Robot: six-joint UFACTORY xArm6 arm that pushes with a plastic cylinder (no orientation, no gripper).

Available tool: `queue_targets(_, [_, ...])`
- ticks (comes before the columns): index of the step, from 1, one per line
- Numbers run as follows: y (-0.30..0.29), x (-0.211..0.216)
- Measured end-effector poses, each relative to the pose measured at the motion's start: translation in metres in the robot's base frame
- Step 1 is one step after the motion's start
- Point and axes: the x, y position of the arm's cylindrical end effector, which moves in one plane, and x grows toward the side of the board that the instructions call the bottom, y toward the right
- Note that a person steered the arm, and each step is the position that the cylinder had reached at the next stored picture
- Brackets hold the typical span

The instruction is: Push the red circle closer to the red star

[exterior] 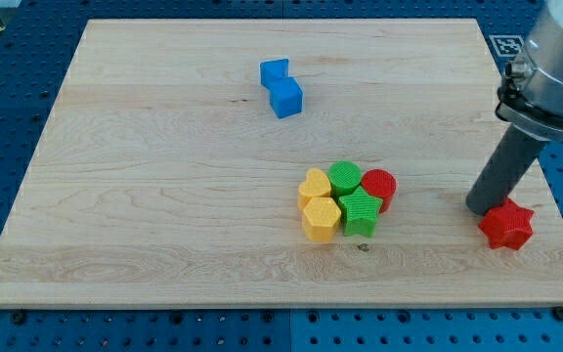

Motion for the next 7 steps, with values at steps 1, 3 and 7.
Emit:
queue_targets(1, [0.003, -0.013])
queue_targets(3, [-0.067, -0.042])
queue_targets(7, [-0.15, -0.035])
